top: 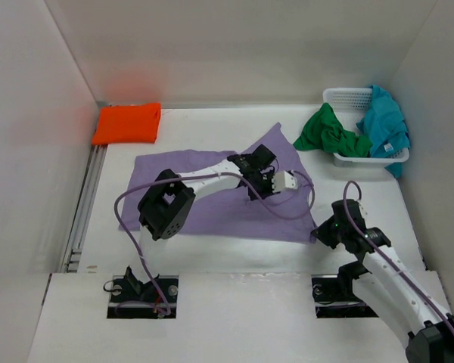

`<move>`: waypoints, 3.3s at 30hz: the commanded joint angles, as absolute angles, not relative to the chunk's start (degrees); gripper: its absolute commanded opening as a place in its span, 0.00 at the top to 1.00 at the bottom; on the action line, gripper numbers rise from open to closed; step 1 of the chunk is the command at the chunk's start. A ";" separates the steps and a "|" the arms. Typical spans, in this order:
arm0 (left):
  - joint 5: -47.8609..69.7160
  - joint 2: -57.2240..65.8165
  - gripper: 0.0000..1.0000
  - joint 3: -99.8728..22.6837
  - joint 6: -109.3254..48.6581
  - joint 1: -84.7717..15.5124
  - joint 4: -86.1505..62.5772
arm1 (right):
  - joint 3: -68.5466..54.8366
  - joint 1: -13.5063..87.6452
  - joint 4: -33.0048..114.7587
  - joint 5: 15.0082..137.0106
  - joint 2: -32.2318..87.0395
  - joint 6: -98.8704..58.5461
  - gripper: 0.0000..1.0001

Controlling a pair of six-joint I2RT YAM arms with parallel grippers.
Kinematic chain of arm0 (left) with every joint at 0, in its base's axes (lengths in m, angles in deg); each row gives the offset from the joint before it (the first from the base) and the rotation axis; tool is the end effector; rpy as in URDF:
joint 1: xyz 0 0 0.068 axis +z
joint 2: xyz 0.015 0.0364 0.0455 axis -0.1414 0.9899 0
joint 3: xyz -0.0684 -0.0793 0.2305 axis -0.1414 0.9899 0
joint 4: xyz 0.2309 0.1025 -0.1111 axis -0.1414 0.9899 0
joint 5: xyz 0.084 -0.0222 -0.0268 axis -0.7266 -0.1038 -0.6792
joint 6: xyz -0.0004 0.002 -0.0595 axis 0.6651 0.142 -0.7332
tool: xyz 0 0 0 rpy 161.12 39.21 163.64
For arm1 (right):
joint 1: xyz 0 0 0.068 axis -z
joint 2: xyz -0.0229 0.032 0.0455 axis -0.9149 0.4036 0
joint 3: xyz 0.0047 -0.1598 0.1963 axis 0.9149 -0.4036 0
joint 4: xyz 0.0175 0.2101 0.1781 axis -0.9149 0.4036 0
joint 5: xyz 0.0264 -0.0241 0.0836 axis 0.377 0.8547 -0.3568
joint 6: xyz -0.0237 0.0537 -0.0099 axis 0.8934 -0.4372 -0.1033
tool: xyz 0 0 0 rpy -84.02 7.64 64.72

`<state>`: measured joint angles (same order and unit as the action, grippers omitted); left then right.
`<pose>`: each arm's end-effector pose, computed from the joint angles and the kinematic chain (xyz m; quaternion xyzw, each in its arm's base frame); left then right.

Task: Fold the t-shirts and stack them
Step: Fold the flattened tshirt in 1/3 of the way

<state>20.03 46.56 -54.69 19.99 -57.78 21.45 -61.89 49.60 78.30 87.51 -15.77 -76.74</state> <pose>0.2791 -0.3486 0.1530 0.6940 0.6587 -0.1692 0.2364 0.1553 0.0432 0.1463 0.3881 0.8716 0.1668 0.2488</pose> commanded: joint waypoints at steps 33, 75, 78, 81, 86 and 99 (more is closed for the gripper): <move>11.72 36.67 0.46 -51.60 1.81 -45.97 20.19 | -51.38 39.70 84.57 100.87 -2.96 -73.47 0.62; -4.90 35.68 0.94 -33.14 17.11 -0.44 43.49 | -53.84 39.52 79.13 94.20 2.40 -71.71 0.93; -2.61 31.48 1.00 -30.86 17.89 0.09 43.84 | -54.28 39.08 79.39 93.06 1.87 -72.76 1.00; -2.43 26.03 1.00 -28.40 19.74 1.14 45.24 | -54.02 36.02 81.84 92.61 1.87 -75.56 1.00; -2.52 18.55 1.00 -26.28 21.24 1.24 48.93 | -52.52 30.65 92.73 93.84 -3.12 -80.14 1.00; -10.25 13.27 0.94 -17.23 25.28 0.00 53.86 | -45.23 21.25 110.06 93.50 -5.78 -87.09 0.94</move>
<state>-7.49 16.50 -18.61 22.94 -0.62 51.46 -48.40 22.76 104.18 93.58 -6.15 -84.59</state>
